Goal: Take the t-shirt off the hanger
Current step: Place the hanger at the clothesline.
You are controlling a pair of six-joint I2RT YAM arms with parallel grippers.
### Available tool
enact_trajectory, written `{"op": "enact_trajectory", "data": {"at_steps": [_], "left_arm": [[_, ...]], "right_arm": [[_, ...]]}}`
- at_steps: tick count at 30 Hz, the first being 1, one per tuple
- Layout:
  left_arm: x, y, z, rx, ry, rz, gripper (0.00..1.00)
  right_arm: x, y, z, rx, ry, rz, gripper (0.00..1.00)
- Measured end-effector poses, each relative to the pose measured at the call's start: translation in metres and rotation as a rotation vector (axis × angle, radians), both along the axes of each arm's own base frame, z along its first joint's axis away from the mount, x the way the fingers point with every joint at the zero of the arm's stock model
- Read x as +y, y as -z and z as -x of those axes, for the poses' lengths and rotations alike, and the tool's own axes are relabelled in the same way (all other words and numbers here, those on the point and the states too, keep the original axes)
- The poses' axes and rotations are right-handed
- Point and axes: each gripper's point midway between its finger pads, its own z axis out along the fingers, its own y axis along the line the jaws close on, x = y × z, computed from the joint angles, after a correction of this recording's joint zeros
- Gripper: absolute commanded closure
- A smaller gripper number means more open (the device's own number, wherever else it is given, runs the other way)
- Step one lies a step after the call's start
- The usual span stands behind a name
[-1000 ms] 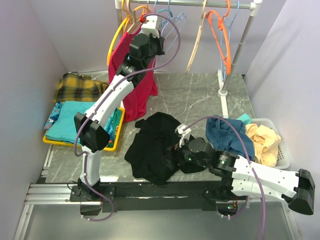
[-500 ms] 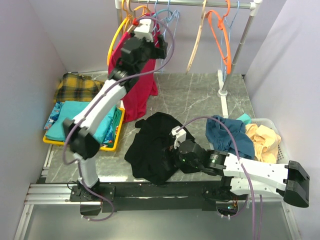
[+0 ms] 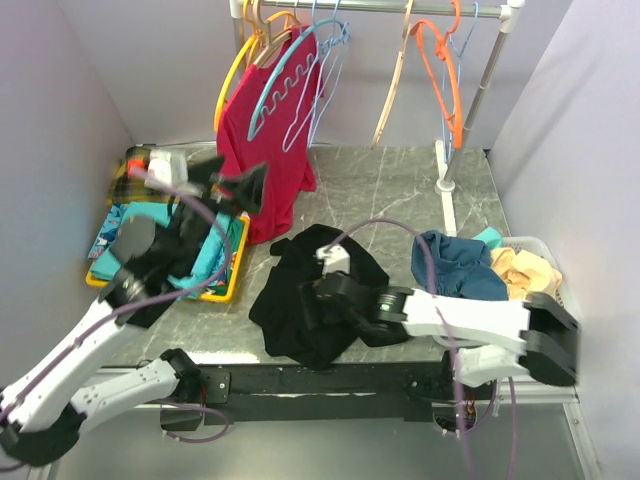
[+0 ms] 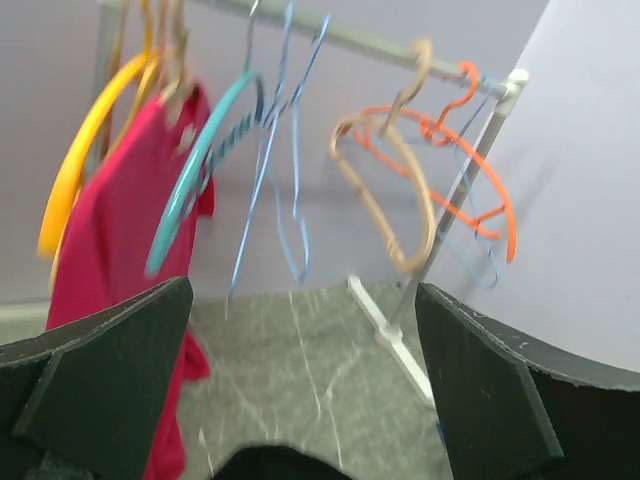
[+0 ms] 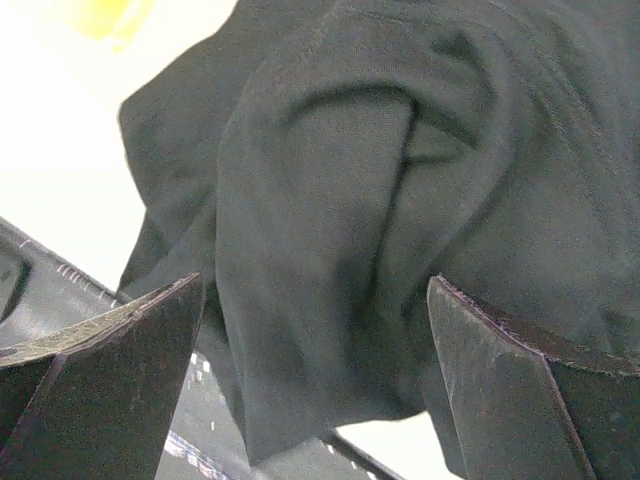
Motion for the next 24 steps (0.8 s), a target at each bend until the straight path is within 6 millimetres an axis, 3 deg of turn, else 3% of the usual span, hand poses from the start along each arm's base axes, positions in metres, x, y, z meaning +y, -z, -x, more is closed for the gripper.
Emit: {"op": "enact_trajectory", "data": {"at_steps": [3,7,9,12,15,18,20,21,22,24], "left_arm": [[0.016,0.037,0.013,0.063,-0.008,0.013,0.00],[0.024,0.096,0.018,0.198,-0.028,-0.046,0.01],[0.028,0.116,0.020,0.255,-0.041,-0.084,0.01],[0.037,0.131,0.026,0.306,-0.059,-0.114,0.01],[0.048,0.134,0.035,0.310,-0.067,-0.113,0.01],[0.056,0.134,0.043,0.298,-0.071,-0.097,0.01],[0.058,0.135,0.045,0.296,-0.070,-0.095,0.01],[0.058,0.137,0.045,0.298,-0.070,-0.098,0.01],[0.058,0.140,0.045,0.302,-0.070,-0.102,0.00],[0.057,0.146,0.044,0.313,-0.072,-0.115,0.01]], "right_arm": [[0.019,0.015,-0.007,0.028,0.007,0.058,0.00],[0.053,0.036,-0.013,0.071,-0.012,0.123,0.00],[0.073,0.046,-0.015,0.089,-0.028,0.148,0.00],[0.095,0.067,-0.013,0.121,-0.049,0.183,0.00],[0.101,0.092,-0.012,0.142,-0.048,0.236,0.00],[0.108,0.096,-0.016,0.132,-0.038,0.267,0.00],[0.109,0.099,-0.018,0.120,-0.029,0.292,0.07],[0.108,0.101,-0.019,0.114,-0.025,0.305,0.14],[0.107,0.104,-0.019,0.108,-0.020,0.316,0.49],[0.103,0.108,-0.020,0.099,-0.007,0.331,1.00]]}}
